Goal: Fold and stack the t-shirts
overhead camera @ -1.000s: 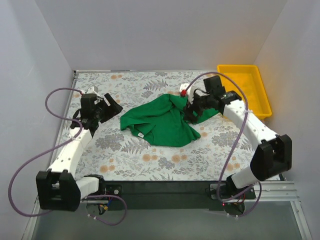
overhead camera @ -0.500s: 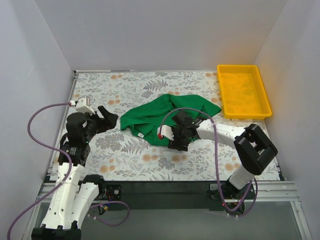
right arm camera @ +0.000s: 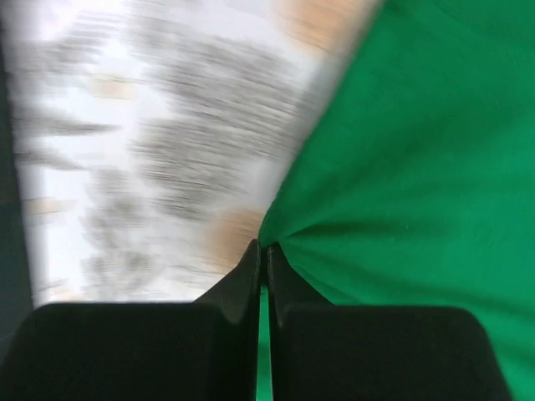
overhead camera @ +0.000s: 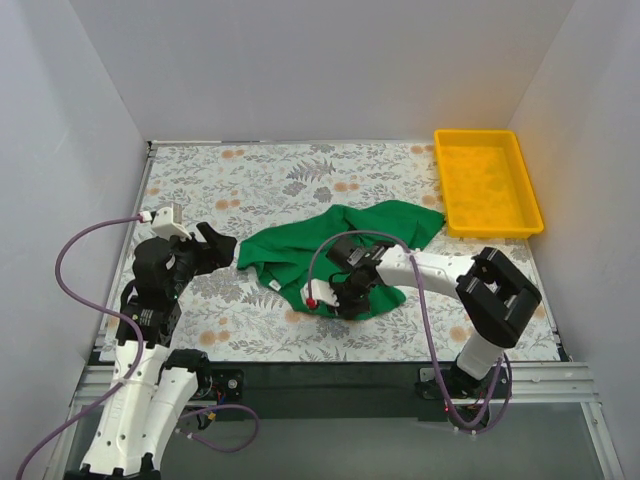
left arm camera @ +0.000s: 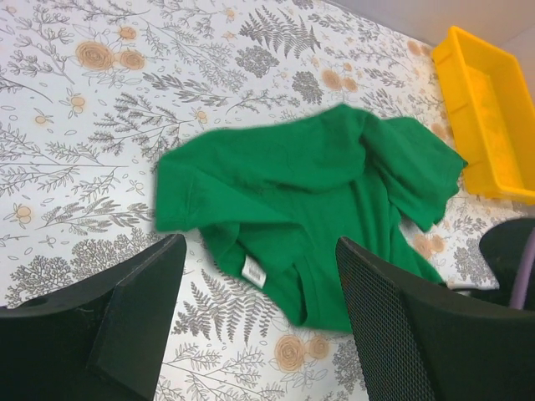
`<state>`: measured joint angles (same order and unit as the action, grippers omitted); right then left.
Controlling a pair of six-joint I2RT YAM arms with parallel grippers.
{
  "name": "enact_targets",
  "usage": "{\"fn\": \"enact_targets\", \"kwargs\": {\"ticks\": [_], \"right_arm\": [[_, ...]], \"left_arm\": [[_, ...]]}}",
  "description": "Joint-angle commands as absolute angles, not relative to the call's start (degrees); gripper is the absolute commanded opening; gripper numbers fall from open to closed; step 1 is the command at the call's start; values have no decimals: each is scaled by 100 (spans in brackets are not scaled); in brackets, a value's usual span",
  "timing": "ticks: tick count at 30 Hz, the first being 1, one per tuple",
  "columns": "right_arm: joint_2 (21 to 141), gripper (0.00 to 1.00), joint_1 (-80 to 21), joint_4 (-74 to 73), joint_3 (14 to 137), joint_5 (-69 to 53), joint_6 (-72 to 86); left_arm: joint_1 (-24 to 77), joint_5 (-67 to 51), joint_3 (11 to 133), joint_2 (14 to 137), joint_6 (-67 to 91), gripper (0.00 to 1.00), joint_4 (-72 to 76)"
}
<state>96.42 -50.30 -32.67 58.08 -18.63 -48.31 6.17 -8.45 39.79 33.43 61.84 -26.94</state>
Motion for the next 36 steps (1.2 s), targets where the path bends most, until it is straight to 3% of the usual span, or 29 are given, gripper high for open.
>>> {"fn": "enact_targets", "kwargs": {"ticks": [1, 4, 5, 7, 9, 10, 15, 17, 19, 22, 24, 28, 36], "right_arm": [[9291, 1, -5895, -4979, 6029, -3609, -5720], [9569, 4, -6836, -5195, 6415, -3701, -5626], [9728, 32, -6994, -5177, 6555, -3604, -5407], [10201, 51, -6804, -5212, 7257, -3586, -5187], [10379, 96, -6164, -5325, 7801, -3761, -5080], [10371, 98, -5918, -5361, 7909, -3962, -5089], [9538, 98, -4326, -5030, 7814, -4052, -4907], [9072, 98, -3888, -4477, 7376, -3369, -4511], [8798, 98, -3604, -3772, 6936, -2717, -4167], [8702, 93, -2946, -3604, 6794, -2855, -3947], [8518, 74, -2585, -3551, 6514, -2909, -3850], [8096, 54, -2584, -3507, 5882, -2812, -3806], [7743, 56, -2268, -3155, 5405, -2672, -3507]], "left_arm": [[677, -747, 3894, 3287, 6091, 71, -2628], [686, -791, 3894, 3340, 6065, 72, -2610], [686, -800, 3894, 3349, 6073, 72, -2610], [686, -887, 3911, 3357, 6064, 72, -2602], [686, -1053, 3964, 3436, 6064, 72, -2593], [686, -1116, 3981, 3471, 6073, 72, -2584], [694, -1861, 3885, 3752, 6459, 73, -2356], [694, -2625, 3718, 4102, 6959, 73, -2111], [694, -3382, 3516, 4595, 7557, 69, -1942], [878, -3639, 3454, 5070, 7892, 61, -1793], [1543, -3001, 3603, 5404, 7910, 61, -1976], [2528, -2192, 3884, 6001, 8059, 60, -2319], [4130, -53, 4851, 7391, 8701, 53, -4323]]}}
